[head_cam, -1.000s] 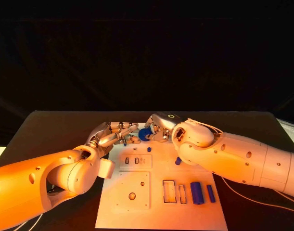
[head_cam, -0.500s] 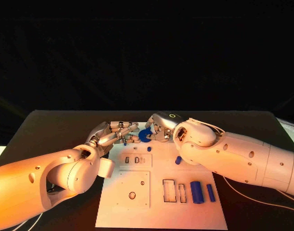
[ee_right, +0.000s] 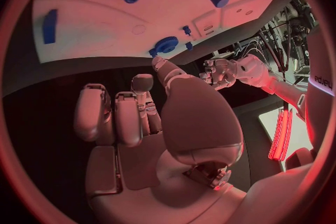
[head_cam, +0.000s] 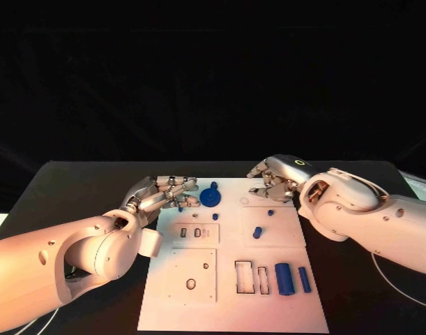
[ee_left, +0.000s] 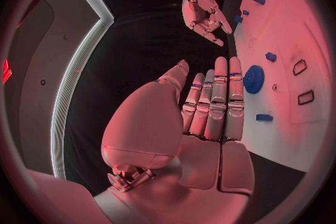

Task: Assemble the parts on the task board

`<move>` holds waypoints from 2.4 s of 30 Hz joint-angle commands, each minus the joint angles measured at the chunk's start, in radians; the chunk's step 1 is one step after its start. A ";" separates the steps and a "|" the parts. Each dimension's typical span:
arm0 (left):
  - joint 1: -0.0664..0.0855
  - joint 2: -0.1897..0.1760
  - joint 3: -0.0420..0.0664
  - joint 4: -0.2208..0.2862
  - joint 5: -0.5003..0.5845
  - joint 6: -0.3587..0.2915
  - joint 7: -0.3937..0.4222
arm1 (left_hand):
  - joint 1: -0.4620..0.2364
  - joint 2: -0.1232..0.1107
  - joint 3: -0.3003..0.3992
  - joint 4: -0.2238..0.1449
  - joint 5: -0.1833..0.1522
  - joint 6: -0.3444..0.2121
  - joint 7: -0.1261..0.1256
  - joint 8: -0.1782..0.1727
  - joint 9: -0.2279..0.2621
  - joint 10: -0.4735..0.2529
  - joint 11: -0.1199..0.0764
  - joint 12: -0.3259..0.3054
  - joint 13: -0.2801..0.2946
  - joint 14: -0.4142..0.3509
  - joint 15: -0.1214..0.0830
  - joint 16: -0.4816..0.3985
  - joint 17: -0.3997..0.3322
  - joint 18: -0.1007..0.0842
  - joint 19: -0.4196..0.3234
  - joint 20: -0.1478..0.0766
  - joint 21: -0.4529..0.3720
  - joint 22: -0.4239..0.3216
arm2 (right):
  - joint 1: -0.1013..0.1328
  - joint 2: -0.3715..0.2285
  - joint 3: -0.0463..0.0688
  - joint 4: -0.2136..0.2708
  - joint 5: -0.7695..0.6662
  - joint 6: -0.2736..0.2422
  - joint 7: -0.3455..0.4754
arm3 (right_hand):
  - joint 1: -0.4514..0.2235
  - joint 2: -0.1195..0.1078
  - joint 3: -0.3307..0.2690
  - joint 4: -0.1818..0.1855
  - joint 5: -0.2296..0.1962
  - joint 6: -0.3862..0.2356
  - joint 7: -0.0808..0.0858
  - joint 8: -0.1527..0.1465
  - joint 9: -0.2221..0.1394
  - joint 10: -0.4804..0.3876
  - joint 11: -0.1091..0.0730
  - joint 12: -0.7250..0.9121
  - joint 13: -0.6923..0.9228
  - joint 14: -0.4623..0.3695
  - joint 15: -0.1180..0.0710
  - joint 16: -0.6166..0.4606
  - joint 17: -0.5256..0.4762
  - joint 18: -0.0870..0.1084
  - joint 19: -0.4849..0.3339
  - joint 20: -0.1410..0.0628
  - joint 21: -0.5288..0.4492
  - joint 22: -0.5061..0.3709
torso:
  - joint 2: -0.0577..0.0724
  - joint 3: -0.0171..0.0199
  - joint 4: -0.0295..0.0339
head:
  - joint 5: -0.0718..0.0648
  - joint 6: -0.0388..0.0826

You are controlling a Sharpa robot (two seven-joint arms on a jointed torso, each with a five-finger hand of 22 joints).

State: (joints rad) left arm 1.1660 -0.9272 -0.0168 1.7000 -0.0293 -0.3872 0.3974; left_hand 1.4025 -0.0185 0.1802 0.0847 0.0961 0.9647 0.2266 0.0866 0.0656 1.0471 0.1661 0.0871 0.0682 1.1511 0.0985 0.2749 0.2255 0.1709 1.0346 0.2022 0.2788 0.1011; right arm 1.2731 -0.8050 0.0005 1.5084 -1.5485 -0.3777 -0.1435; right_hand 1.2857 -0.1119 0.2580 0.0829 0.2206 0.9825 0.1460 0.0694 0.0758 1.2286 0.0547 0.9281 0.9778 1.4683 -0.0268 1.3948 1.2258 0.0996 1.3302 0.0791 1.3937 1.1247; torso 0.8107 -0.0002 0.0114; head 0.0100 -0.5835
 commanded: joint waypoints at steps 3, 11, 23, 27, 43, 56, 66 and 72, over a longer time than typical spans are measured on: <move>0.000 -0.002 0.001 -0.004 0.002 0.021 0.010 | 0.005 0.003 0.001 -0.006 0.005 -0.002 0.004 -0.006 0.001 -0.003 0.001 -0.006 0.000 -0.007 0.003 0.004 0.002 0.010 0.001 0.004 -0.003 -0.001 | 0.005 -0.069 0.002 0.000 0.172 0.005 0.205 | 0.013 -0.009 -0.002 -0.011 0.006 0.006 -0.003 0.003 0.001 0.003 -0.003 0.001 0.000 0.041 0.003 -0.001 0.007 -0.009 0.006 0.005 0.001 0.006 | -0.004 0.0076 -0.0113 | 0.003 0.001; 0.000 -0.002 0.001 -0.011 0.002 0.024 0.011 | 0.005 0.003 0.001 -0.006 0.005 -0.002 0.004 -0.006 0.001 -0.003 0.001 -0.006 0.000 -0.007 0.003 0.004 0.002 0.010 0.001 0.004 -0.003 -0.001 | -0.005 -0.127 0.002 -0.056 0.230 0.041 0.283 | 0.020 -0.019 -0.007 -0.018 0.010 0.004 -0.003 0.002 0.001 -0.002 -0.002 -0.006 -0.006 0.041 0.004 0.000 0.008 -0.009 0.004 0.005 -0.001 0.004 | -0.005 0.0119 -0.0131 | -0.004 0.002; -0.001 0.001 0.000 -0.018 0.002 0.026 0.012 | 0.005 0.003 0.001 -0.006 0.005 -0.002 0.004 -0.006 0.001 -0.003 0.001 -0.006 0.000 -0.007 0.003 0.004 0.002 0.010 0.001 0.004 -0.003 -0.001 | -0.026 -0.121 0.001 -0.145 0.235 0.065 0.295 | 0.026 -0.028 -0.014 -0.025 0.010 -0.003 -0.001 -0.002 -0.001 -0.011 -0.001 -0.018 -0.015 0.040 0.005 -0.003 0.005 -0.008 -0.001 0.006 -0.003 -0.003 | -0.004 0.0098 -0.0109 | -0.010 0.002; -0.001 0.003 0.000 -0.019 0.002 0.027 0.012 | 0.005 0.003 0.001 -0.006 0.005 -0.002 0.004 -0.006 0.001 -0.003 0.001 -0.006 0.000 -0.007 0.003 0.004 0.002 0.010 0.001 0.004 -0.003 -0.001 | -0.034 -0.110 0.001 -0.165 0.224 0.073 0.292 | 0.028 -0.030 -0.016 -0.027 0.009 -0.005 -0.001 -0.003 -0.001 -0.013 0.000 -0.021 -0.018 0.039 0.005 -0.004 0.004 -0.007 -0.002 0.006 -0.004 -0.005 | -0.004 0.0079 -0.0099 | -0.010 0.000; -0.002 0.003 0.000 -0.021 0.002 0.026 0.011 | 0.005 0.003 0.001 -0.006 0.005 -0.002 0.004 -0.006 0.001 -0.003 0.001 -0.006 0.000 -0.007 0.003 0.004 0.002 0.010 0.001 0.004 -0.003 -0.001 | -0.056 -0.080 0.001 -0.207 0.215 0.101 0.292 | 0.033 -0.030 -0.018 -0.030 0.006 -0.006 -0.001 -0.002 -0.001 -0.012 0.000 -0.020 -0.016 0.039 0.005 -0.005 0.004 -0.007 -0.003 0.006 -0.005 -0.005 | -0.005 0.0075 -0.0112 | -0.006 -0.009; -0.002 0.003 0.000 -0.021 0.002 0.026 0.011 | 0.005 0.003 0.001 -0.006 0.005 -0.002 0.004 -0.006 0.001 -0.003 0.001 -0.006 0.000 -0.007 0.003 0.004 0.002 0.010 0.001 0.004 -0.003 -0.001 | -0.061 -0.065 0.001 -0.227 0.215 0.114 0.289 | 0.040 -0.010 -0.015 -0.032 0.004 0.017 -0.003 0.009 0.004 -0.003 -0.003 -0.006 -0.004 0.040 0.004 -0.004 0.007 -0.008 -0.002 0.006 -0.004 -0.002 | -0.005 0.0080 -0.0094 | -0.006 -0.011; -0.002 0.004 0.000 -0.021 0.002 0.026 0.011 | 0.004 0.003 0.004 -0.008 0.005 0.000 0.004 -0.006 0.001 -0.001 0.000 -0.005 0.000 -0.007 0.002 0.006 0.003 0.011 0.001 0.003 -0.003 -0.001 | -0.062 -0.055 0.001 -0.235 0.212 0.125 0.285 | 0.039 0.008 -0.011 -0.030 -0.003 0.056 -0.012 0.026 0.011 0.014 -0.010 0.016 0.015 0.041 -0.002 -0.001 0.014 -0.009 0.003 0.002 0.000 0.004 | -0.006 0.0077 -0.0112 | -0.004 -0.013; -0.002 0.004 0.000 -0.021 0.002 0.027 0.011 | 0.004 0.003 0.004 -0.008 0.005 0.000 0.004 -0.006 0.001 -0.001 0.000 -0.005 0.000 -0.007 0.002 0.006 0.003 0.011 0.001 0.003 -0.003 -0.001 | -0.062 -0.050 0.001 -0.240 0.208 0.131 0.281 | 0.047 0.019 -0.003 -0.036 -0.012 0.085 -0.022 0.040 0.017 0.028 -0.019 0.035 0.031 0.043 -0.008 0.002 0.020 -0.010 0.007 -0.003 0.003 0.011 | -0.006 0.0077 -0.0107 | -0.002 -0.017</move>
State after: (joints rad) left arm 1.1638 -0.9249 -0.0170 1.6778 -0.0288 -0.3805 0.3988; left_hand 1.4025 -0.0185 0.1840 0.0809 0.0961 0.9647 0.2266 0.0867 0.0656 1.0471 0.1661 0.0871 0.0682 1.1511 0.0986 0.2748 0.2282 0.1709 1.0346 0.2022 0.2788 0.1011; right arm 1.2118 -0.8568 0.0012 1.2694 -1.3262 -0.2649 0.1388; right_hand 1.3333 -0.1039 0.2498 0.0470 0.2124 1.0619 0.1245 0.1042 0.0918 1.2490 0.0380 0.9594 1.0071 1.4662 -0.0291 1.3948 1.2453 0.0996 1.3342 0.0823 1.3938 1.1351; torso 0.8051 0.0074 0.0004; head 0.0069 -0.5992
